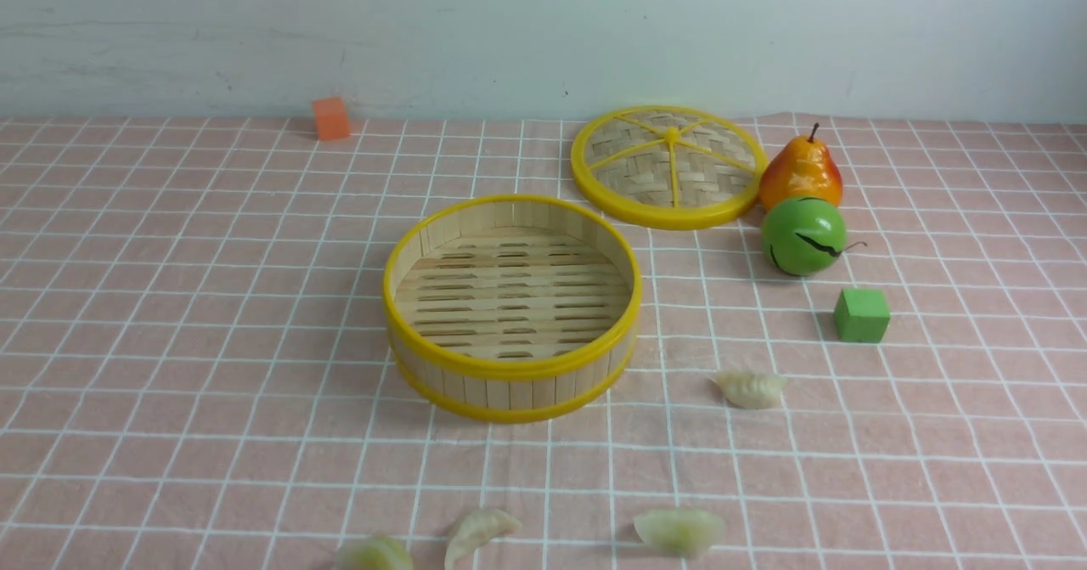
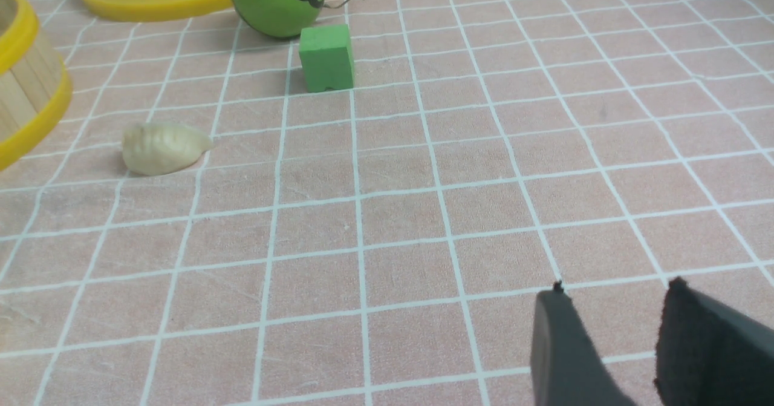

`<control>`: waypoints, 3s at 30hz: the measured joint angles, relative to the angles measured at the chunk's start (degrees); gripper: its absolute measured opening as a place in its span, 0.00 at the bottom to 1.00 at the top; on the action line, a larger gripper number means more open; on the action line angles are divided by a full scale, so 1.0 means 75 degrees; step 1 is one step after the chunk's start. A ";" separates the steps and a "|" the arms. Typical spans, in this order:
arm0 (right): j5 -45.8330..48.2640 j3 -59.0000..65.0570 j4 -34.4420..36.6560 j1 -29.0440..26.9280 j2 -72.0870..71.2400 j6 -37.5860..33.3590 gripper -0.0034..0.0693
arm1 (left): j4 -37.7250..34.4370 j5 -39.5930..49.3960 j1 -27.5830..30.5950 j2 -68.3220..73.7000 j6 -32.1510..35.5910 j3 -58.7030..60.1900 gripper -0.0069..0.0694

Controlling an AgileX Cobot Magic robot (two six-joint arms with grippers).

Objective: Put the dumplings into the steamer on the table with the pink tablecloth.
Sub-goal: 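Reach for and grasp a dumpling on the table with the left gripper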

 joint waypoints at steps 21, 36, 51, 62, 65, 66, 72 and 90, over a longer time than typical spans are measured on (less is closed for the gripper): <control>0.0000 0.0000 0.0201 0.0000 0.0000 0.0000 0.38 | 0.0026 -0.0230 0.0000 0.0000 0.0000 0.0000 0.40; 0.0189 0.0077 0.6099 0.0000 0.0000 0.2796 0.38 | -0.6882 -0.0524 0.0000 0.0000 -0.2970 0.0000 0.40; -0.0010 -0.1076 0.6427 0.0000 0.0154 -0.0485 0.20 | -0.6616 -0.0187 0.0000 0.0320 -0.0593 -0.1579 0.30; 0.2717 -0.4871 0.6063 0.0082 0.4542 -0.4636 0.02 | -0.3095 0.3366 -0.0191 0.4597 0.1735 -0.5575 0.07; 0.3854 -0.5714 0.5810 0.0641 0.5559 -0.5054 0.02 | -0.2196 0.3961 -0.0813 0.5208 0.2537 -0.6333 0.07; 0.4130 -0.5935 0.5649 0.0957 0.5894 -0.5054 0.02 | -0.1935 0.4193 -0.1117 0.5436 0.2608 -0.6555 0.07; 0.5563 -0.6640 0.4065 0.2839 0.7264 -0.4418 0.02 | -0.0267 0.5977 -0.2739 0.6912 0.2889 -0.7241 0.07; 0.5768 -0.6781 0.3145 0.3973 0.6767 -0.3940 0.04 | -0.0307 0.3789 -0.4229 1.1188 0.6522 -0.7299 0.58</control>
